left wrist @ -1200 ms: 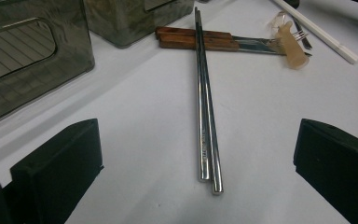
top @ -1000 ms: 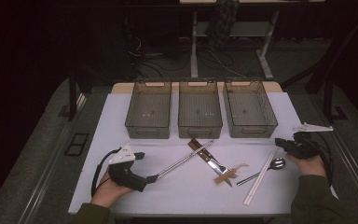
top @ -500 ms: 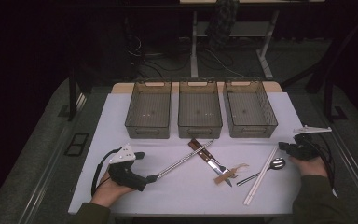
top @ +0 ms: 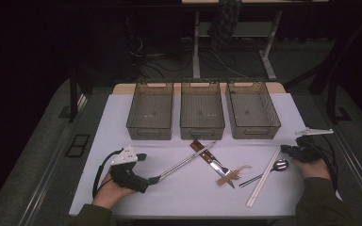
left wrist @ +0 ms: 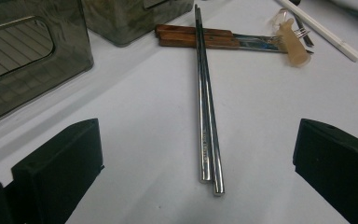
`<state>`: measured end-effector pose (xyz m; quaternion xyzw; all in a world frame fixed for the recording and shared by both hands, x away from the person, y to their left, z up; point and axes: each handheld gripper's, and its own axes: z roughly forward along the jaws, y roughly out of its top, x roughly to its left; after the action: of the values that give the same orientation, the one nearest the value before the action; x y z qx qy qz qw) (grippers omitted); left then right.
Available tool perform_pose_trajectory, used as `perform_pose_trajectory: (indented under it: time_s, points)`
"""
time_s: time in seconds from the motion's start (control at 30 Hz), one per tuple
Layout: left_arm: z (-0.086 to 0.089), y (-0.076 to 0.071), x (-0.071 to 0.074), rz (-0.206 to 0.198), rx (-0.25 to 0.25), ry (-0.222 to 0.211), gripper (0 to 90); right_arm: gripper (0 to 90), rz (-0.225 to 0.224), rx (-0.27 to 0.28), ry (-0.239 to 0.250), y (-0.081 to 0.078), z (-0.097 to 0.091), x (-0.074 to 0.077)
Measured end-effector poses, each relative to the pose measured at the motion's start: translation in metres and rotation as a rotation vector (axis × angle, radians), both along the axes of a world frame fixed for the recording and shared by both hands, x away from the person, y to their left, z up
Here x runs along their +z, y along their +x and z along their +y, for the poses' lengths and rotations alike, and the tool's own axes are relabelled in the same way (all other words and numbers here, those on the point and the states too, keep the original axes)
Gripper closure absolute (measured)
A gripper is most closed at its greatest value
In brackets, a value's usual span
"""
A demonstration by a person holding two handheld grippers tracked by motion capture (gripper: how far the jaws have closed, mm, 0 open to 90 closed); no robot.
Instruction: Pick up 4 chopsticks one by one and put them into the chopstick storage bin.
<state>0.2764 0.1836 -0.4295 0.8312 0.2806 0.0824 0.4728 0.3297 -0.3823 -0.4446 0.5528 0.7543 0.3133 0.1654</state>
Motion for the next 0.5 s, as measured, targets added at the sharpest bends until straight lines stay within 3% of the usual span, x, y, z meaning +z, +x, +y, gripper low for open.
perform_pose_trajectory:
  time_s: [0.5]
  points:
    - [-0.0002,0.0003,-0.0005,0.005,0.001,0.002,0.0,89.2,0.004,0.009,-0.005,0.0006,0.0027,-0.0008]
